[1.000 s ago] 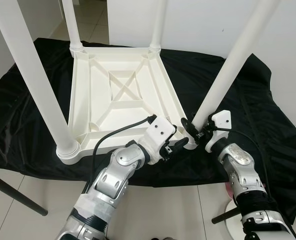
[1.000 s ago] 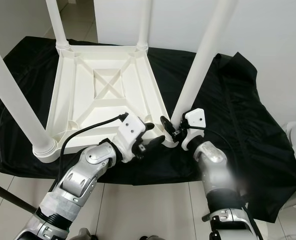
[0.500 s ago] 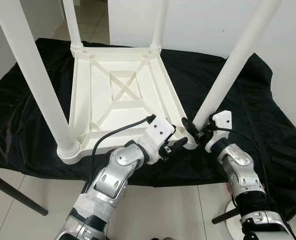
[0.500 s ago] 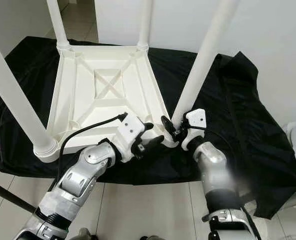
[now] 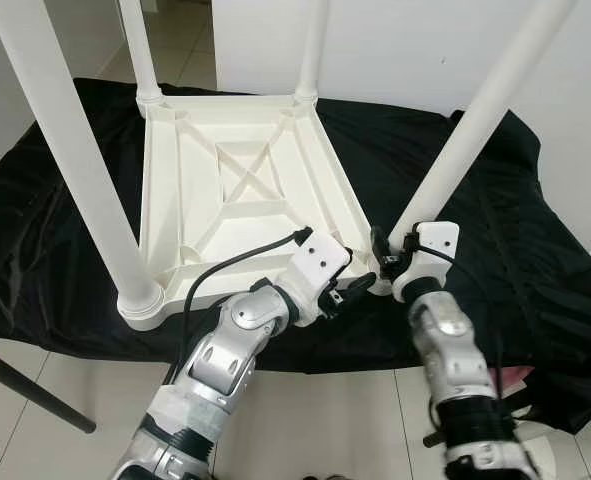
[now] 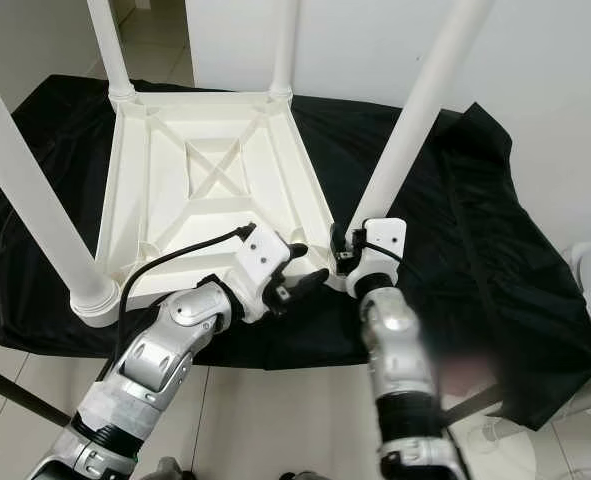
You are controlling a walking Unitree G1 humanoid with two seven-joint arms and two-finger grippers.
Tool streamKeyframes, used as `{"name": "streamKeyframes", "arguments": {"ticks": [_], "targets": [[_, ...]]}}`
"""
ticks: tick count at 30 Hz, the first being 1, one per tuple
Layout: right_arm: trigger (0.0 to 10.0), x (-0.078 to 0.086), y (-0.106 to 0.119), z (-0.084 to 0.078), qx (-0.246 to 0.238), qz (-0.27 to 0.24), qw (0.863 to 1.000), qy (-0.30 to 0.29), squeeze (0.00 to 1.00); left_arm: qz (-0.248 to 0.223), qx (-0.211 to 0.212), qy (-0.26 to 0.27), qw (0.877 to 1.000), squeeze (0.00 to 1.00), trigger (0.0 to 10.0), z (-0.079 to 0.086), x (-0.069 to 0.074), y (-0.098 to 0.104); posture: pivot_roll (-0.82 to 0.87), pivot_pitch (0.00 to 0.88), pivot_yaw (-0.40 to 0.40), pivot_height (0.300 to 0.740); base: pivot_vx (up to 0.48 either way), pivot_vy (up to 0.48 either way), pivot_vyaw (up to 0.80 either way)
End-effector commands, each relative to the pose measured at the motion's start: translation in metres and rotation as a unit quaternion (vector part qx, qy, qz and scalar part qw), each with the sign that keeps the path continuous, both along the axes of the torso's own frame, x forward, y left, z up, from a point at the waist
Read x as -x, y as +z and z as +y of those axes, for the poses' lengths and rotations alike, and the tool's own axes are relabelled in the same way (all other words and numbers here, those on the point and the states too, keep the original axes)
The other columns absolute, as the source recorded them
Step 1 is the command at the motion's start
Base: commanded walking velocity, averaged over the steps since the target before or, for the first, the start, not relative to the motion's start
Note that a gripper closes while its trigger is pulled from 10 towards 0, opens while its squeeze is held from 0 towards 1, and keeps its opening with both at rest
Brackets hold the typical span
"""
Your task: Building children table
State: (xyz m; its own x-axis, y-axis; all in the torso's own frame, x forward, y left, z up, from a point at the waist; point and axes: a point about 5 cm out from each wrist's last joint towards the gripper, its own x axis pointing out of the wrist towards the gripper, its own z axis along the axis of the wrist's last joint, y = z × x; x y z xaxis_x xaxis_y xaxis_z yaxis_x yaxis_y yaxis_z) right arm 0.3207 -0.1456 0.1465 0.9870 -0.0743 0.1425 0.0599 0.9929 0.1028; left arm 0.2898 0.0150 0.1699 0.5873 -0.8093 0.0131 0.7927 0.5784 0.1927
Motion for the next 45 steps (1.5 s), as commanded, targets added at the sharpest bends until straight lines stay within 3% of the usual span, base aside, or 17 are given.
{"name": "streamKeyframes", "arguments": {"ticks": [1, 6, 13, 14, 20, 30, 31, 33, 35, 38, 45], "targets": [[10.0, 0.007, -0.018, -0.008, -0.017, 0.043, 0.998, -0.052, 0.0, 0.007, -0.003, 0.01, 1.0, 0.0, 10.0, 0.0, -0.001, -0.004, -0.03, 0.083, -0.048, 0.74, 0.0, 0.0, 0.0], [10.0, 0.012, -0.014, 0.007, -0.027, 0.036, 0.997, -0.066, 0.0, 0.005, -0.004, 0.01, 1.0, 0.0, 10.0, 0.001, -0.001, -0.004, -0.03, 0.084, -0.046, 0.74, 0.0, 0.0, 0.0], [10.0, 0.012, -0.011, 0.005, -0.031, 0.029, 0.997, -0.061, 0.0, 0.005, -0.005, 0.01, 1.0, 0.0, 10.0, 0.001, -0.001, -0.004, -0.03, 0.084, -0.049, 0.74, 0.0, 0.0, 0.0], [10.0, 0.013, -0.009, 0.005, -0.036, 0.023, 0.997, -0.059, 1.0, 0.004, -0.005, 0.011, 1.0, 0.0, 10.0, 0.002, -0.002, -0.004, -0.03, 0.083, -0.051, 0.74, 0.0, 0.0, 0.0], [10.0, 0.017, -0.005, 0.006, -0.044, 0.01, 0.997, -0.06, 1.0, 0.003, -0.006, 0.016, 1.0, 0.0, 10.0, 0.003, -0.002, -0.005, -0.02, 0.076, -0.055, 0.74, 0.0, 0.0, 0.0], [10.0, 0.022, -0.01, -0.014, -0.015, -0.017, 1.0, 0.018, 1.0, -0.012, -0.018, 0.022, 1.0, 0.0, 10.0, 0.006, -0.008, -0.003, -0.01, 0.05, -0.061, 0.74, 0.0, 0.0, 0.0], [10.0, 0.022, -0.009, -0.016, -0.013, -0.026, 0.999, 0.037, 0.66, -0.014, -0.019, 0.019, 1.0, 0.0, 10.0, 0.005, -0.008, -0.003, -0.01, 0.05, -0.06, 0.74, 0.0, 0.0, 0.0], [10.0, 0.02, -0.008, -0.017, -0.012, -0.032, 0.998, 0.055, 0.66, -0.015, -0.02, 0.016, 1.0, 0.0, 10.0, 0.005, -0.007, -0.003, -0.01, 0.05, -0.06, 0.74, 0.0, 0.0, 0.0], [10.0, 0.018, -0.006, -0.019, -0.004, -0.041, 0.996, 0.078, 0.0, -0.016, -0.019, 0.015, 1.0, 0.0, 10.0, 0.004, -0.008, -0.002, -0.02, 0.049, -0.056, 0.74, 0.0, 0.0, 0.0], [10.0, 0.016, -0.003, -0.02, -0.001, -0.047, 0.994, 0.094, 0.0, -0.015, -0.019, 0.015, 1.0, 0.0, 10.0, 0.003, -0.008, -0.002, -0.02, 0.049, -0.056, 0.74, 0.0, 0.0, 0.0], [10.0, 0.003, 0.01, -0.025, 0.051, -0.061, 0.976, 0.201, 0.0, -0.018, -0.016, 0.008, 1.0, 0.0, 10.0, -0.001, -0.008, -0.001, -0.01, 0.046, -0.054, 0.74, 0.0, 0.0, 0.0]]}}
